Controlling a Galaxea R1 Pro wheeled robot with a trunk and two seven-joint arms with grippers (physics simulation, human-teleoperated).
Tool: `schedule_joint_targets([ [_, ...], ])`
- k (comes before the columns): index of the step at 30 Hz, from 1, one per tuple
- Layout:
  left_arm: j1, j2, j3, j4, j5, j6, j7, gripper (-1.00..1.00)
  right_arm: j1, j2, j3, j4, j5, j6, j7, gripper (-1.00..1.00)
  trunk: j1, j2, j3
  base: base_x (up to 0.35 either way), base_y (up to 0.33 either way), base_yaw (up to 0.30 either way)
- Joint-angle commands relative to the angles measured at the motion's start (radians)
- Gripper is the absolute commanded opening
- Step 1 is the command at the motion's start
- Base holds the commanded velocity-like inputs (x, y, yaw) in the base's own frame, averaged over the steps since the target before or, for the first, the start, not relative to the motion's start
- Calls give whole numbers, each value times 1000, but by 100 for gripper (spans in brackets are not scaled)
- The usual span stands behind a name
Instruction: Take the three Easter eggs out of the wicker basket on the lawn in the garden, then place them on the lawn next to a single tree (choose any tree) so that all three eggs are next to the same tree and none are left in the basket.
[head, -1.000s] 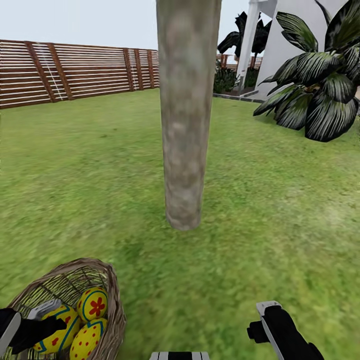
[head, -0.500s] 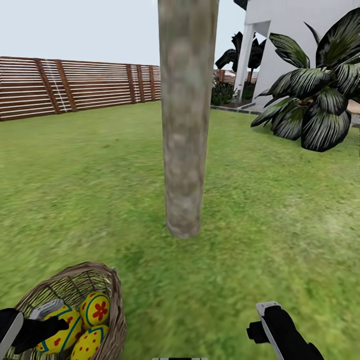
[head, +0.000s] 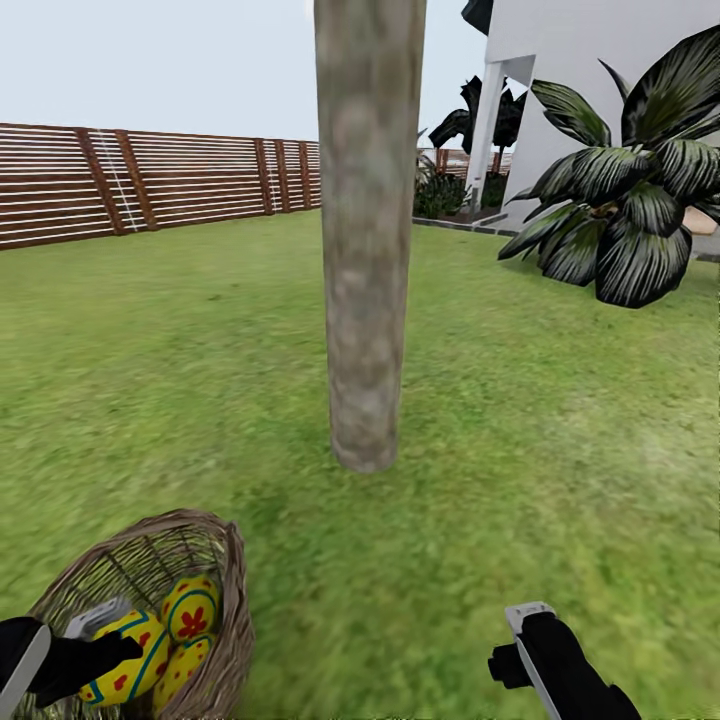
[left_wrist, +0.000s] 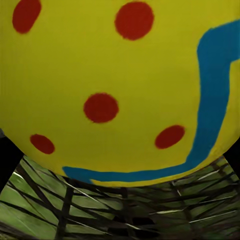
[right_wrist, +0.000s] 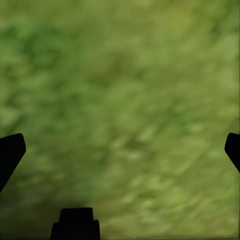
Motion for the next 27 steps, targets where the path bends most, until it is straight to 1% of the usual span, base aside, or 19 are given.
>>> schedule_joint_targets([
  [1,-1,-1,3,-1,-7,5,-8,-100,0,-1,4,-1,4,5,0,100,0,0,-1,-19,-3,0],
  [2,-1,-1,3,-2,-7,4,-9,-100,0,-1,4,-1,4,5,0,100,0,0,-1,-6,-1,0],
  [6,0,-5,3,-2,-7,4,-9,-100,0,-1,6,0,3,5,0,100,-2,1,15,-1,0,0],
  [9,-1,-7,3,-2,-7,4,-7,-100,0,0,6,44,6,2,0,100,-3,1,26,0,0,0],
  [11,-1,-7,3,-2,-7,4,-8,-100,0,-1,9,53,4,3,0,100,-4,2,34,0,0,0],
  [27,-1,-10,-2,-4,-8,3,-7,-100,0,-1,9,54,1,3,0,100,-12,5,96,0,0,0],
])
